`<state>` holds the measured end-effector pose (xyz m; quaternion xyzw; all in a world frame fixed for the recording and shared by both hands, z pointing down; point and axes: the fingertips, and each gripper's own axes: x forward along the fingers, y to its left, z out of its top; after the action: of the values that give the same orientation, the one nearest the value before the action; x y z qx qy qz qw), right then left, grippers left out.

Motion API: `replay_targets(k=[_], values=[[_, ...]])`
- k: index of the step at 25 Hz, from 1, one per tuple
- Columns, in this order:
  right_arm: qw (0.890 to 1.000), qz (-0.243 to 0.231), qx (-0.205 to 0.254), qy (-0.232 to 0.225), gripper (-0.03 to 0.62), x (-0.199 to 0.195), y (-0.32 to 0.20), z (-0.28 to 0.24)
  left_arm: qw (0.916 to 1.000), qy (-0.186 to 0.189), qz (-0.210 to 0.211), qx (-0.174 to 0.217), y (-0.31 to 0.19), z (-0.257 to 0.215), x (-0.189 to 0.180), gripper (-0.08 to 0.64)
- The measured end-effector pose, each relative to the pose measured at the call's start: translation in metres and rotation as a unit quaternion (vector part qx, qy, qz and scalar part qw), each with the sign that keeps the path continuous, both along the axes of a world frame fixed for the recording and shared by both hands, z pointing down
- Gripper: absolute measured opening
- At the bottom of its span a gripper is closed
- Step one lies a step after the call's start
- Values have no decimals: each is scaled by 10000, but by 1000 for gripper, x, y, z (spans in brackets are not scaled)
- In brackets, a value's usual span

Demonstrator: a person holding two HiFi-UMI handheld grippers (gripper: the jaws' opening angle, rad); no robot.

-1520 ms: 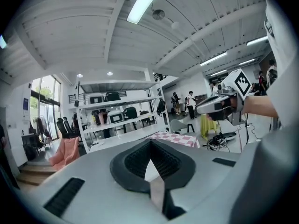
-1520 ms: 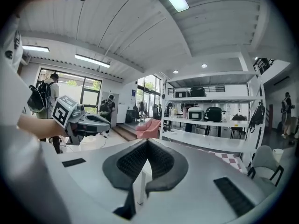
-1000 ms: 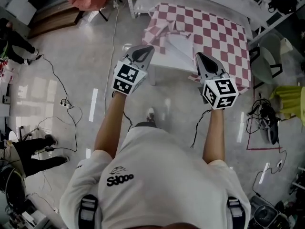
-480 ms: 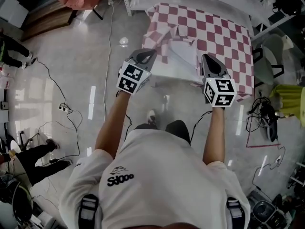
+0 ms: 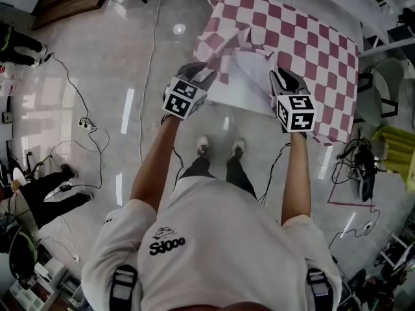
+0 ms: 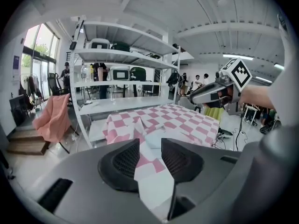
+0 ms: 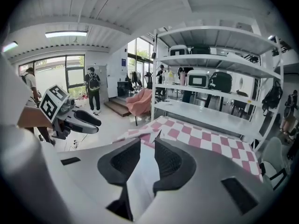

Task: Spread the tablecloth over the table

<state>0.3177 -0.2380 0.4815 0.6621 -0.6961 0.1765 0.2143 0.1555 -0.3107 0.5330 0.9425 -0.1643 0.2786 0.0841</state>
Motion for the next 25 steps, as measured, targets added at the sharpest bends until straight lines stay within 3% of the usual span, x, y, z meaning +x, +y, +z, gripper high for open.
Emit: replay_targets(k=[8, 17, 25], values=[[9975, -331, -626, -33, 178, 41, -49, 85, 9963, -665, -127, -536, -13, 84, 19, 250], [9903, -662, -1212, 175, 210, 68, -90, 161, 9902, -1325, 225, -392, -23, 132, 43, 298], [9859, -815, -1371, 509, 217, 79, -112, 189, 9845, -1710, 291, -244, -30, 160, 44, 282]])
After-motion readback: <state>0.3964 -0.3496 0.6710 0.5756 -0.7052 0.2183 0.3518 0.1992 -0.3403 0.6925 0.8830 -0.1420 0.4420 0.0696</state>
